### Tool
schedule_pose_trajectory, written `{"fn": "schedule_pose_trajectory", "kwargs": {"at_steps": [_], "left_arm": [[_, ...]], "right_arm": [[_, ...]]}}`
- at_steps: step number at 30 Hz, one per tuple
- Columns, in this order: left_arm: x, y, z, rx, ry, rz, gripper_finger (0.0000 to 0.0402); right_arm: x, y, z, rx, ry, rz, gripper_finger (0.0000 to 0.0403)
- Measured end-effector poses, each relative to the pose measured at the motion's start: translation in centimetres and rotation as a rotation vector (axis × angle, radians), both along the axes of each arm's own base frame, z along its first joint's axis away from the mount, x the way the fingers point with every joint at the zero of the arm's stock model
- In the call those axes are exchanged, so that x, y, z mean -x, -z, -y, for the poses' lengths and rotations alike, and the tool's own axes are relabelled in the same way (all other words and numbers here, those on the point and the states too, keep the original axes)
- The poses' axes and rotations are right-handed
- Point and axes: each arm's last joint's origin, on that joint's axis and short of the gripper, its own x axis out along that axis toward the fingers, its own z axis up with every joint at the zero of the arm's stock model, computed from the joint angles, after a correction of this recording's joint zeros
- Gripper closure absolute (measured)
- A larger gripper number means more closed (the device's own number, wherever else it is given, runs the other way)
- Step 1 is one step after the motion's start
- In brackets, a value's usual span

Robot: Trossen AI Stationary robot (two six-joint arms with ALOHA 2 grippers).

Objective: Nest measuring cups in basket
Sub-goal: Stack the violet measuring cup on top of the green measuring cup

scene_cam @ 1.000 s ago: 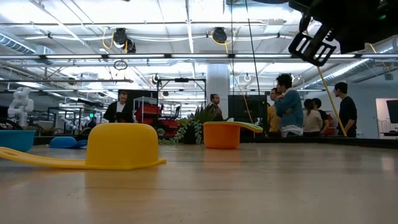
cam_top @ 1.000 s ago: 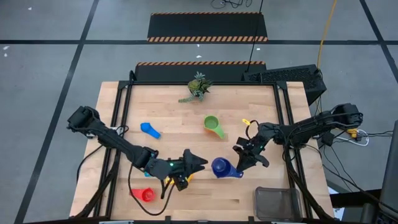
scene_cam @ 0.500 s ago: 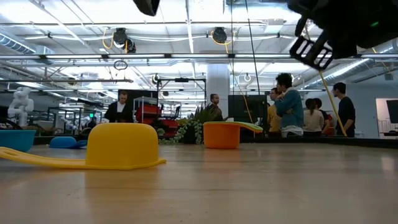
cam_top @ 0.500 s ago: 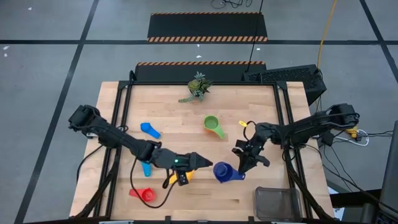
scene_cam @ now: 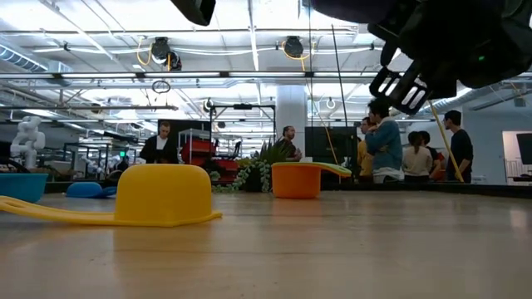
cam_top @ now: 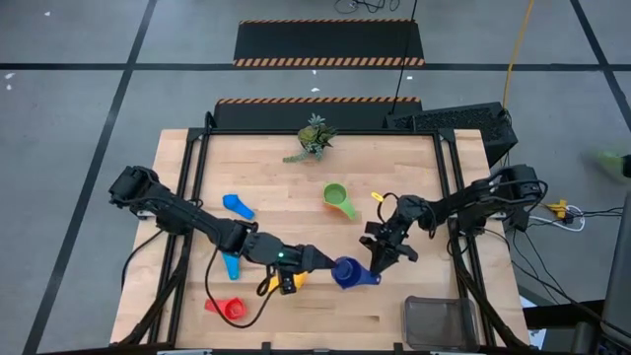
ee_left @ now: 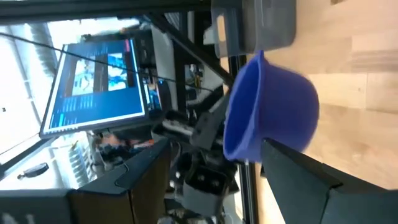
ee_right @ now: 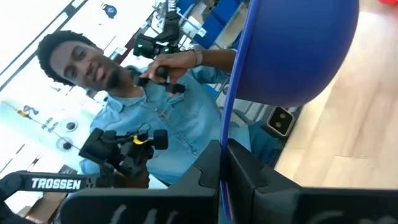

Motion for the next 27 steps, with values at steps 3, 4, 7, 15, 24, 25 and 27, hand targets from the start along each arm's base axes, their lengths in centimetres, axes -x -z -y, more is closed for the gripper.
{"fn": "schedule_pose_trajectory", "kwargs": {"at_steps": [3,4,7,15,24,25,27], "left_arm": [[-0.02,-0.02,-0.04,-0.009,0.004,0.003,0.0154],[-0.03,-0.03,-0.04,-0.008,0.003,0.005,0.0158],[-0.04,0.02,-0.11,-0.015,0.003,0.001,0.0179],[-0.08,0.25,-0.30,-0.038,0.052,-0.021,0.0254],[-0.19,0.53,-0.82,-0.070,0.047,-0.046,0.0286],[-0.21,0.57,-0.89,-0.078,0.047,-0.048,0.0286],[-0.20,0.63,-0.92,-0.082,0.052,-0.054,0.0286]], "right_arm": [[-0.07,0.06,0.25,0.000,0.010,0.001,0.0403],[-0.08,0.03,0.30,0.000,0.014,0.004,0.0403],[-0.10,-0.02,0.40,-0.002,0.021,0.009,0.0403],[-0.10,-0.02,0.40,-0.002,0.021,0.008,0.0403],[-0.10,-0.01,0.40,-0.014,0.021,-0.013,0.0403],[-0.10,-0.01,0.40,-0.015,0.021,-0.016,0.0403],[-0.10,-0.01,0.40,-0.019,0.021,-0.021,0.0403]]}}
